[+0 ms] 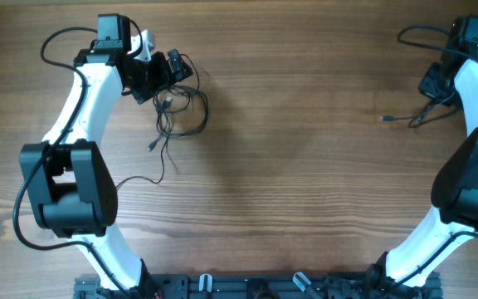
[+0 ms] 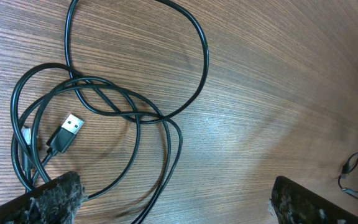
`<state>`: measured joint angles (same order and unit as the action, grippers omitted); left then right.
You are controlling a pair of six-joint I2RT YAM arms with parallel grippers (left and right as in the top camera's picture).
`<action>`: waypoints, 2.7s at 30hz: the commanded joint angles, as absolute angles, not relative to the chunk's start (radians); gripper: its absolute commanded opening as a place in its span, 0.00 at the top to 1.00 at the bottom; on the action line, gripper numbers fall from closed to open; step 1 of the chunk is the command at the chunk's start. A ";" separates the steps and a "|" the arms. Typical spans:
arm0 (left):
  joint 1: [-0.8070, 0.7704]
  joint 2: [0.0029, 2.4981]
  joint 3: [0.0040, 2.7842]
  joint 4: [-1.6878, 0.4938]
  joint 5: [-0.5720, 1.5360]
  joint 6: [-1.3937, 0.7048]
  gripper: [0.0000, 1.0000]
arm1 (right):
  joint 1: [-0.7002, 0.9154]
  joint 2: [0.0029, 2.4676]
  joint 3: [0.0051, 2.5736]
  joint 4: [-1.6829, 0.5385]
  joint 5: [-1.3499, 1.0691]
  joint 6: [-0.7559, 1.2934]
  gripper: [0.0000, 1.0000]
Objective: Untangle cables
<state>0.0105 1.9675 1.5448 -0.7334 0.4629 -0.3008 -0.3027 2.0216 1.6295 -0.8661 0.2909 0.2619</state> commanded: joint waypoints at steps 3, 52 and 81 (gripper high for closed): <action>0.015 1.977 1.554 -0.734 0.478 -0.299 0.00 | -0.303 2.042 1.621 -0.869 0.282 0.292 0.57; 0.015 1.977 1.554 -0.734 0.478 -0.299 0.00 | -0.239 2.153 1.608 -0.782 -0.419 0.054 0.00; 0.020 1.977 1.554 -0.706 0.213 -0.334 0.23 | 0.410 2.153 1.608 -0.628 -0.501 0.167 0.00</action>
<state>0.0109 1.9675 1.5448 -0.6846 0.3939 -0.3141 0.3496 2.1304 1.6123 -0.6514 -0.5228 0.1383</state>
